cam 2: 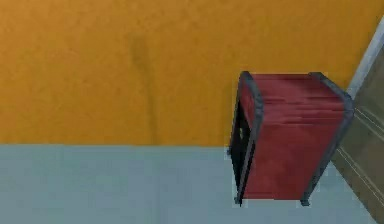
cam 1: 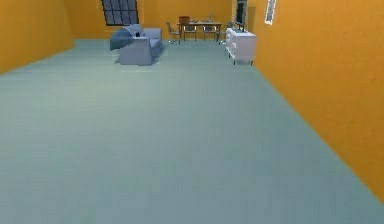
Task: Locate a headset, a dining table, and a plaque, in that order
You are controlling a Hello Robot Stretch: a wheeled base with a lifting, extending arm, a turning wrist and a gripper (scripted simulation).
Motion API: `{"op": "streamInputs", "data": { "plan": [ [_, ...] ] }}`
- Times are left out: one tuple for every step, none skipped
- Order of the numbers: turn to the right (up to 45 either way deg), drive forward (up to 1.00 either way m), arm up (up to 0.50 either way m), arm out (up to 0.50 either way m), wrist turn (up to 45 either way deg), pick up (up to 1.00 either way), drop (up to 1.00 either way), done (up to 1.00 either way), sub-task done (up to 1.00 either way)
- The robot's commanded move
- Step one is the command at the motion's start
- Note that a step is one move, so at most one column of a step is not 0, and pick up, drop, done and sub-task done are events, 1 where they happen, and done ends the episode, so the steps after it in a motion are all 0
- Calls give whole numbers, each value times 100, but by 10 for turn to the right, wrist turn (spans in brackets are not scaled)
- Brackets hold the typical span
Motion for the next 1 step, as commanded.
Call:
{"op": "streamInputs", "data": {
  "plan": [
    [0, 100, 0, 0, 0, 0, 0, 0, 0]
  ]
}}
